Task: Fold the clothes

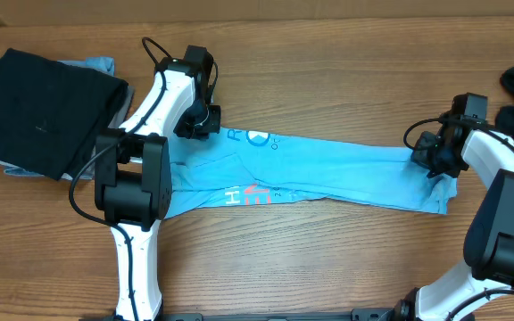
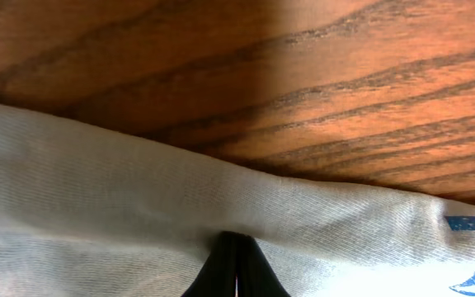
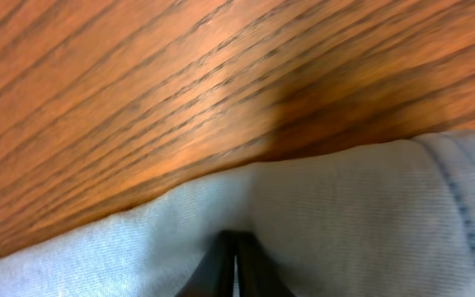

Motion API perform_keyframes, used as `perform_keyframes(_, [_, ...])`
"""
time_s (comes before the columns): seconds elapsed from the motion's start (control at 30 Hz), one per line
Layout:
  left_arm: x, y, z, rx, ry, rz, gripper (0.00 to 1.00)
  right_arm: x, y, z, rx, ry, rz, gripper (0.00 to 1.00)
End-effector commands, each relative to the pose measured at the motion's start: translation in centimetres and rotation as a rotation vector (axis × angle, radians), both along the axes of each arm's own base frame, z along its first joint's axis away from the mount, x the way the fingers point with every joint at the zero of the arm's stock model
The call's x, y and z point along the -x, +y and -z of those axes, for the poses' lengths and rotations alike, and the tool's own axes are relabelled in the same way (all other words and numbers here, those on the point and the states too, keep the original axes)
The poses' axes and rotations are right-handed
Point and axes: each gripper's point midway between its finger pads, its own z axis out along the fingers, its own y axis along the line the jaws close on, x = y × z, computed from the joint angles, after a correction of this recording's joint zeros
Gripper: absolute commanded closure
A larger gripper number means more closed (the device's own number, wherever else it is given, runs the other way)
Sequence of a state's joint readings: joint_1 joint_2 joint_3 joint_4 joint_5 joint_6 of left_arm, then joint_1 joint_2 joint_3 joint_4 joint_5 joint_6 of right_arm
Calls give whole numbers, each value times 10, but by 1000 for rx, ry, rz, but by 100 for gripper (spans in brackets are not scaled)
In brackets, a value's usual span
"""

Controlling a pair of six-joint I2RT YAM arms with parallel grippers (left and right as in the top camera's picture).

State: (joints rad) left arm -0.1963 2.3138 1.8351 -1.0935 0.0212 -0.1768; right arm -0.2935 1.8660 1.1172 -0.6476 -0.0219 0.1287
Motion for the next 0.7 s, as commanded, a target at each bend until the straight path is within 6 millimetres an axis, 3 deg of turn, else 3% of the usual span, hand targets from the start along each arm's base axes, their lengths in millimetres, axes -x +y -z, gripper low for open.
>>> perform_keyframes(0.0, [-4, 33, 24, -84, 15, -22, 96, 0, -15, 6, 36, 0, 24, 88])
perform_keyframes(0.1, [-16, 33, 10, -78, -22, -27, 96, -10, -13, -1, 16, -38, 16, 86])
perform_keyframes(0.17, [-28, 32, -15, -78, -61, -29, 96, -18, -16, -12, 27, -52, -4, 86])
perform_keyframes(0.27, [-42, 27, -68, -52, -129, -41, 96, -26, -19, -44, 26, -44, -19, 86])
perform_keyframes(0.37, [-33, 22, -113, -17, -127, -105, 96, -17, -16, -75, 5, 24, -21, 85])
perform_keyframes(0.47, [1, 14, -116, 37, 14, -129, 89, 15, -12, -77, -43, 153, 17, 80])
perform_keyframes(0.53, [21, 8, -107, 75, 109, -110, 85, 35, -16, -68, -73, 213, 74, 75])
perform_keyframes(0.67, [48, 11, -81, 60, 235, -96, 82, 62, -14, -48, -161, 273, 125, 75])
